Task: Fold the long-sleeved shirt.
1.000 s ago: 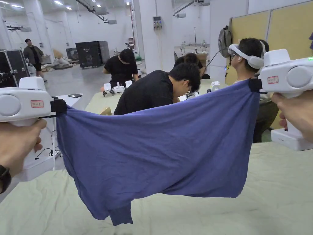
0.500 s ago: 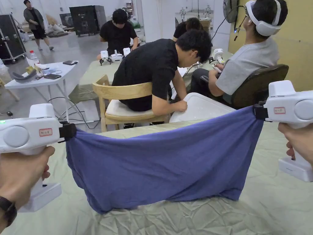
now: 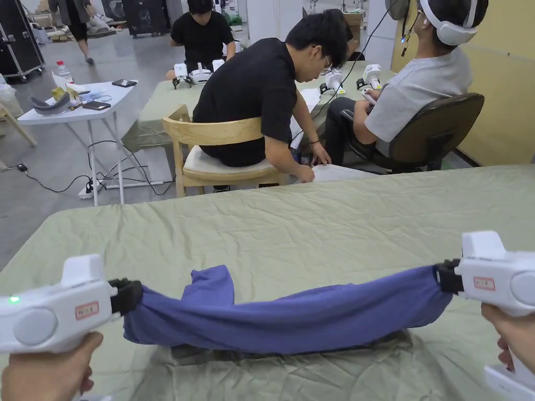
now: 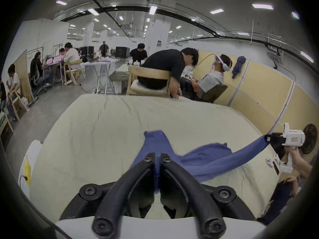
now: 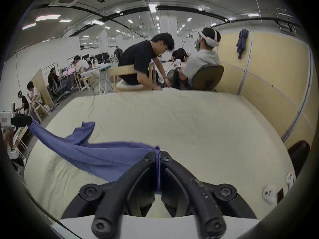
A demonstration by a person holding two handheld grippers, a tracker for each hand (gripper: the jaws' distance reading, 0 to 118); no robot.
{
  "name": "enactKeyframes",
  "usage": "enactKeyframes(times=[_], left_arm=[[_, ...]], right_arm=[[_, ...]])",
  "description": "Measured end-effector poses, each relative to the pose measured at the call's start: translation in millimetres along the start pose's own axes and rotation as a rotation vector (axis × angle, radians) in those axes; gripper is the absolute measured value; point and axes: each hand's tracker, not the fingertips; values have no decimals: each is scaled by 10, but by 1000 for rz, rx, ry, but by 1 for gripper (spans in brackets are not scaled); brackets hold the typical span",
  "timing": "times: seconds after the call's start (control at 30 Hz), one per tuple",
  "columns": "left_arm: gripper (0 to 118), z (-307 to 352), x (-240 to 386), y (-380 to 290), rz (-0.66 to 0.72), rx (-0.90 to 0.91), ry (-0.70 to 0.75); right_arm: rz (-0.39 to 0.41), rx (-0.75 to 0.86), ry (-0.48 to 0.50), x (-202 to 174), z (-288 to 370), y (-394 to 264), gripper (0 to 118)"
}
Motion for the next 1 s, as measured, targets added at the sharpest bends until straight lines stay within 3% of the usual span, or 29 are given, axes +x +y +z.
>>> enactKeyframes(times=[0.33,0.6,1.0], left_arm=[[4,656,-115,-1510,105,-162,22],[4,1040,-216,-2541,196,-239,50],[4,1416,-137,-3025,212,-292,75]], right_arm=[[-63,-143,18,60,359,-1368,6],[-85,-216,31,81,709,-2101,6],[-94,-270,40,135,939,-2565,6]])
